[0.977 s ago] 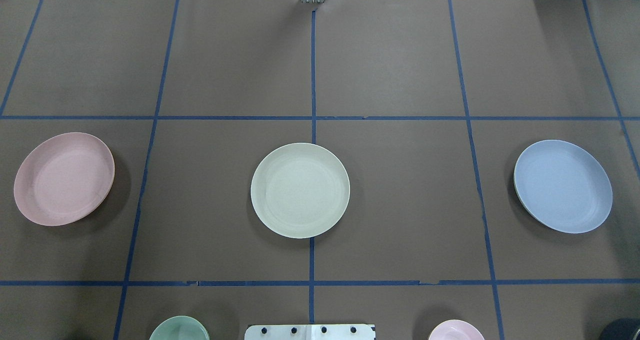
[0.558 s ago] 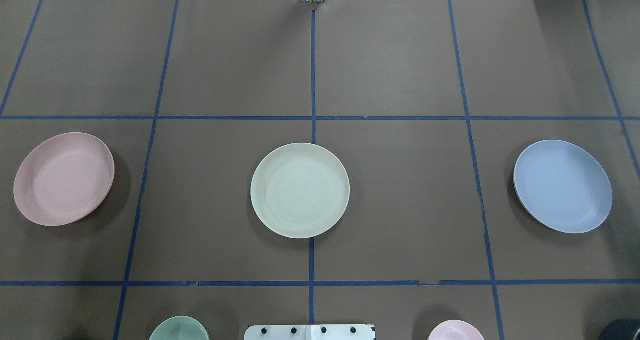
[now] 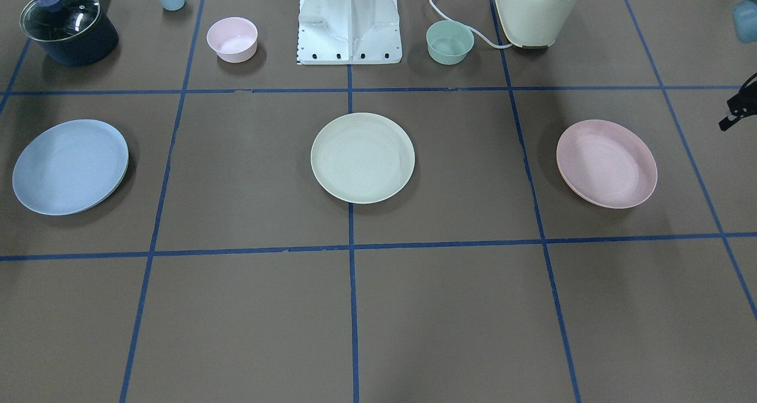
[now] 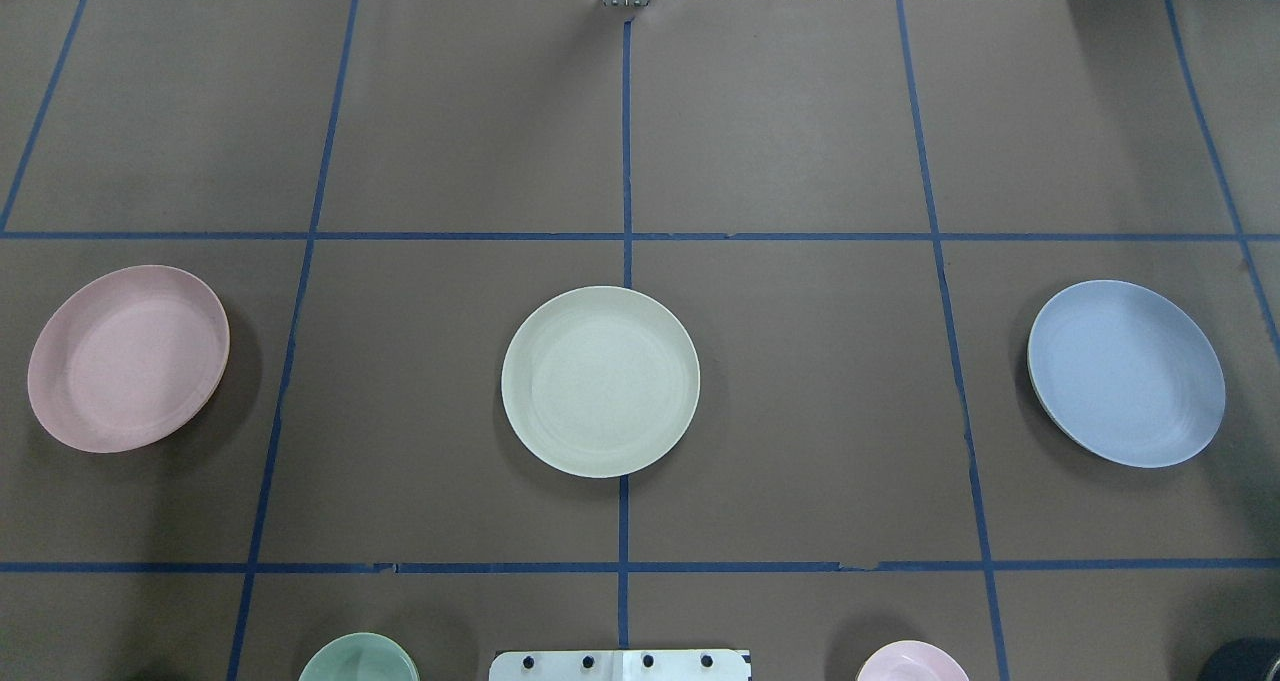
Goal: Stack three plates with pink and blue
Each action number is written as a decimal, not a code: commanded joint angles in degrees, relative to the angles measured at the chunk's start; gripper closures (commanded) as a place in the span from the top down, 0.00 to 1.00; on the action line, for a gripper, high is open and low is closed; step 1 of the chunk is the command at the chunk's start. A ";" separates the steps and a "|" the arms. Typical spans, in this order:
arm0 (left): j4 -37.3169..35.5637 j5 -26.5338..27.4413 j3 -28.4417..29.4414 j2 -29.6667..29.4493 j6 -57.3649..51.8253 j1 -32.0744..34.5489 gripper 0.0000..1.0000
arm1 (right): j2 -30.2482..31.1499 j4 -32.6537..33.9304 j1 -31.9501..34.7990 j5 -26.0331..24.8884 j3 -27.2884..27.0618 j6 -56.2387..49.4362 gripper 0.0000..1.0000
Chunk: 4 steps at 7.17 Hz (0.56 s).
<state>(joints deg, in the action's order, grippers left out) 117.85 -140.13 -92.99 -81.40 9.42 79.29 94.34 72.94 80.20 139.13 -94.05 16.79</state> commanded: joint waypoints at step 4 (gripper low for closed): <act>8.15 -2.17 9.31 -5.70 11.40 -11.94 0.99 | -0.21 -0.08 -1.36 0.09 0.01 0.00 1.00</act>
<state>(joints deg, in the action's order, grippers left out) 122.82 -142.33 -84.80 -86.88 19.74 69.96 94.15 72.89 79.17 139.16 -94.03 16.79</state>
